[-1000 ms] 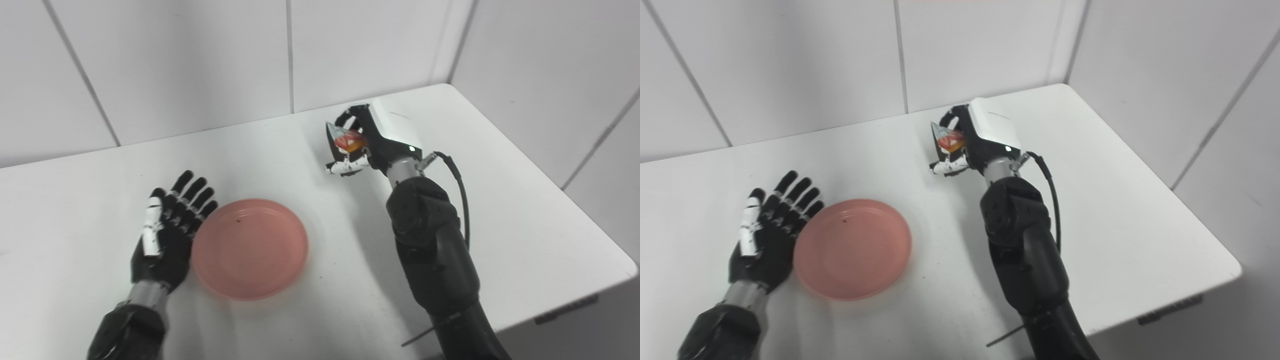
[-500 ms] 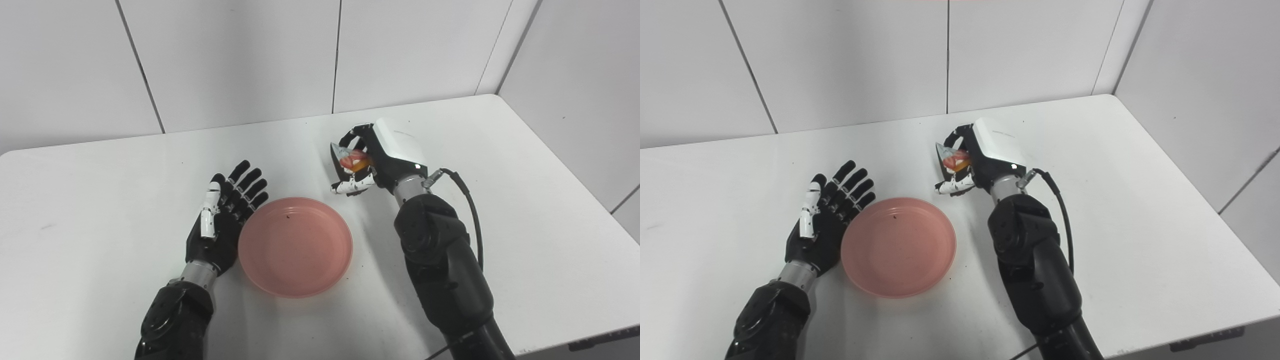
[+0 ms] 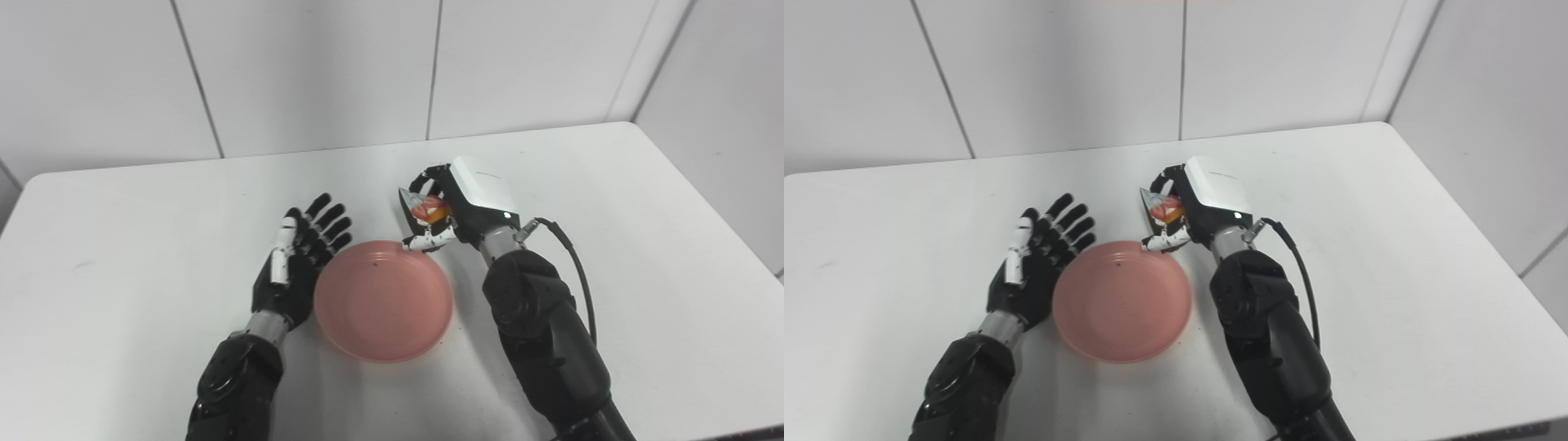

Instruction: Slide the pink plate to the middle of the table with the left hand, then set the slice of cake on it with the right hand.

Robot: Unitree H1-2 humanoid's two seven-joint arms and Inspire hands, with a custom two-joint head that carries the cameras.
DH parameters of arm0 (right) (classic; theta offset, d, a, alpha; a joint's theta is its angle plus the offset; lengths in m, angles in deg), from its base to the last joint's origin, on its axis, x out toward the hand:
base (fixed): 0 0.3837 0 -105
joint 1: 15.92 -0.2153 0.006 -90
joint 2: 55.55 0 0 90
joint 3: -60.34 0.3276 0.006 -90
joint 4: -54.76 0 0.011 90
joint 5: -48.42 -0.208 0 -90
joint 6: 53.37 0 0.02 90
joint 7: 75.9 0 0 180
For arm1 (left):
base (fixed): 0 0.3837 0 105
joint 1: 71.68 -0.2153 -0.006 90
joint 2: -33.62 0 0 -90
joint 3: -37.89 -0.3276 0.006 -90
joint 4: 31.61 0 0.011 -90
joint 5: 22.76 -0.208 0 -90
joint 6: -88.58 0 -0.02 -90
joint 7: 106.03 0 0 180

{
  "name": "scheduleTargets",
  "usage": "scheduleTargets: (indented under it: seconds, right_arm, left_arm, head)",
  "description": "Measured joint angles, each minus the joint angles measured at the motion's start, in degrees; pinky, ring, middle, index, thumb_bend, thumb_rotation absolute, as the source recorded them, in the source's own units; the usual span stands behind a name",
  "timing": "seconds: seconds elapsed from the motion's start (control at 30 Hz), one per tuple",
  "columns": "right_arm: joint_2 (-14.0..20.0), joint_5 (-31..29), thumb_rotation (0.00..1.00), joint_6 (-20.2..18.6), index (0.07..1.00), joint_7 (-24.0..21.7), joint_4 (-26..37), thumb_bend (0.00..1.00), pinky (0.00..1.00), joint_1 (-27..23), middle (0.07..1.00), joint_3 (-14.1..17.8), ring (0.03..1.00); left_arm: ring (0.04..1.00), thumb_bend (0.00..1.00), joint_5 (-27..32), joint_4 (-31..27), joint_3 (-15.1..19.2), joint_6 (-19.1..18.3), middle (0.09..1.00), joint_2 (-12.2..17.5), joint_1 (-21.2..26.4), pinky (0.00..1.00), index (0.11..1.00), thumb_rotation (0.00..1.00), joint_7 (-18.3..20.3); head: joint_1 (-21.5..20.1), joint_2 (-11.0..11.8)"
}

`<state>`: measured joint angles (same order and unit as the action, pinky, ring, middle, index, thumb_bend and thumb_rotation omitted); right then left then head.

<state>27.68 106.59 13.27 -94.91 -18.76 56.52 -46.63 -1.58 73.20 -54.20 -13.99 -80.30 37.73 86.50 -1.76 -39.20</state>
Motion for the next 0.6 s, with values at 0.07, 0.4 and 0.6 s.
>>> scheduleTargets:
  seconds: [0.07, 0.4, 0.6]
  right_arm:
    - [-0.3, 0.5, 0.0, 0.0, 0.485, 0.0, 0.6, 0.53, 0.15, 0.0, 0.472, -0.3, 0.234]
    - [-1.0, 1.2, 0.0, 0.0, 0.485, -2.7, 3.7, 0.53, 0.18, 1.3, 0.474, -2.2, 0.258]
    - [-1.8, 2.1, 0.0, 0.0, 0.486, -4.3, 4.7, 0.53, 0.16, 2.3, 0.472, -3.6, 0.236]
  left_arm:
    - [0.877, 0.35, 0.0, 0.0, -0.1, -0.1, 0.875, 0.0, 0.1, 0.88, 0.867, 1.0, 0.0]
    - [0.872, 0.36, 0.0, 0.1, -0.1, -0.2, 0.87, -0.5, 0.3, 0.86, 0.859, 1.0, -1.1]
    - [0.875, 0.36, 0.0, 0.3, 0.0, -0.2, 0.873, -0.8, 0.5, 0.86, 0.859, 1.0, -1.5]
  head:
    - [0.3, -0.1]
    - [0.9, -0.7]
    - [0.4, -0.9]
